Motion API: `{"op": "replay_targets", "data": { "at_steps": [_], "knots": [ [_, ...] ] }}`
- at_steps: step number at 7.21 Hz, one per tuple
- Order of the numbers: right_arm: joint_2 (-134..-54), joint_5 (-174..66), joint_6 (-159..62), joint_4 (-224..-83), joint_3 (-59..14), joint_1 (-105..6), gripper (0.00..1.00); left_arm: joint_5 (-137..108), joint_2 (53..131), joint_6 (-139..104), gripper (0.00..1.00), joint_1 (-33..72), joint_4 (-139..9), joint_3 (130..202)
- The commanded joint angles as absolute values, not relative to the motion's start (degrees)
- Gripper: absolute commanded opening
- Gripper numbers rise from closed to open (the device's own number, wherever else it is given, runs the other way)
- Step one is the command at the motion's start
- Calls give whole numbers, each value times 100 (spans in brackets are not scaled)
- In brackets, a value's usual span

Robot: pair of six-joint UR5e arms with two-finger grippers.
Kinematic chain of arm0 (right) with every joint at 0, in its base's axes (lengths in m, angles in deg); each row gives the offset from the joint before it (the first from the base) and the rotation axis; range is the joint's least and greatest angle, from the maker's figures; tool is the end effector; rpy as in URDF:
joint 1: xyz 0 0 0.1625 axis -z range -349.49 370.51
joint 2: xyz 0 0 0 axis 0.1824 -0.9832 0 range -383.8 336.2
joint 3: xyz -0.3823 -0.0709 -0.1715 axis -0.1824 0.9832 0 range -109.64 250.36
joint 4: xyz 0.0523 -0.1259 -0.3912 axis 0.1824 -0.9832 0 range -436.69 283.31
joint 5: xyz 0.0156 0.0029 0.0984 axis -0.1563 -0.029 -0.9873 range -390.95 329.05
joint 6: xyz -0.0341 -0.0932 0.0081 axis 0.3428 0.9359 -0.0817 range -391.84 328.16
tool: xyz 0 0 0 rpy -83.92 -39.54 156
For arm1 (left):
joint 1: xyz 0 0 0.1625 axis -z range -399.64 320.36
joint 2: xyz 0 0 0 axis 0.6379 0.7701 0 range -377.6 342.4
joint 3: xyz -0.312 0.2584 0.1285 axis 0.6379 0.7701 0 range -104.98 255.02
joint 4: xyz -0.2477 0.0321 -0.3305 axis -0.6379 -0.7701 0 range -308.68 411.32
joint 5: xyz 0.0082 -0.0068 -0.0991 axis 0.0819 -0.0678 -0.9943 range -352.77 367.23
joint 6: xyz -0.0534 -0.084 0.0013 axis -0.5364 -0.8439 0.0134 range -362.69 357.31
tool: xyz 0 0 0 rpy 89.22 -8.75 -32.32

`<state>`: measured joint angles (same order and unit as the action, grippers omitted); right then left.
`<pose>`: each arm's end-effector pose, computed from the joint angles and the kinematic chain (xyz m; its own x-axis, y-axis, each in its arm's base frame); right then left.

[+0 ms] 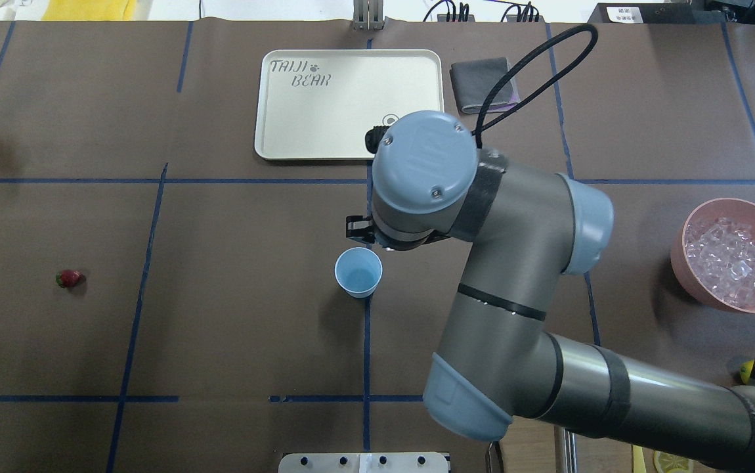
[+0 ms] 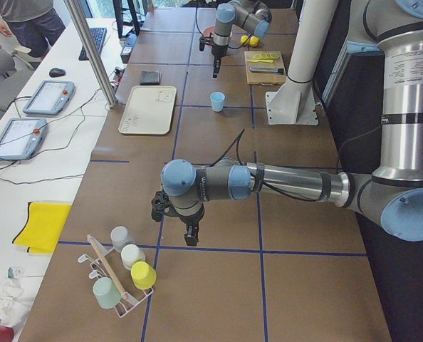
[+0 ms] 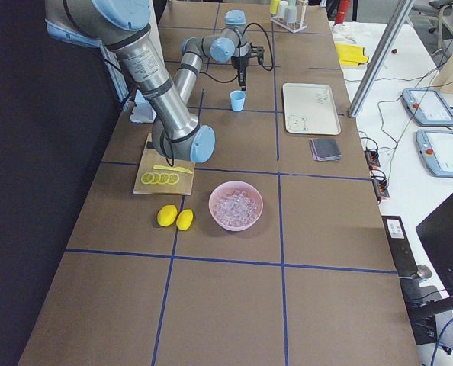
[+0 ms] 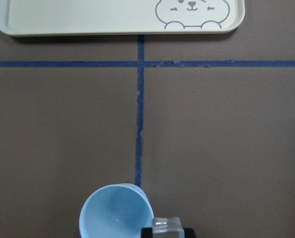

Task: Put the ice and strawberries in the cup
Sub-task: 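Carry the ice cube with the right gripper over the blue cup and release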

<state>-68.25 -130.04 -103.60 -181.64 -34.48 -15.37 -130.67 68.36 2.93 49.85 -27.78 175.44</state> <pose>-0.5219 -0.3838 0.1171 0.7028 -0.0025 0.7114 -0.1155 0.9863 0.1176 -0.0554 -0.4545 0.6173 0.6667 0.0455 -0.7439 -0.0748 0.9972 -0.0060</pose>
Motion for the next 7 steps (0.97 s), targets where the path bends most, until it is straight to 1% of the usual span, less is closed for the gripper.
{"op": "replay_targets", "data": {
  "at_steps": [1, 2, 3, 4, 7],
  "knots": [
    [-6487, -12640, -10531, -18128, -2873, -1173, 3, -13067, 6836, 293, 100, 4984, -2778, 17539],
    [-6372, -12640, -10575, -18067, -2652, -1155, 5, -13075, 6836, 293, 100, 4984, -2778, 17539],
    [-6388, -12640, -10540, -17962, -2632, -1155, 37, -13075, 6836, 293, 100, 4975, -2778, 17539],
    [-6440, -12544, -10497, -17805, -2632, -1111, 99, -13075, 6836, 293, 100, 4975, -2778, 17548],
    [-6449, -12613, -10339, -17733, -2719, -1259, 99, -13084, 6836, 293, 100, 4975, -2778, 17548]
  ]
}}
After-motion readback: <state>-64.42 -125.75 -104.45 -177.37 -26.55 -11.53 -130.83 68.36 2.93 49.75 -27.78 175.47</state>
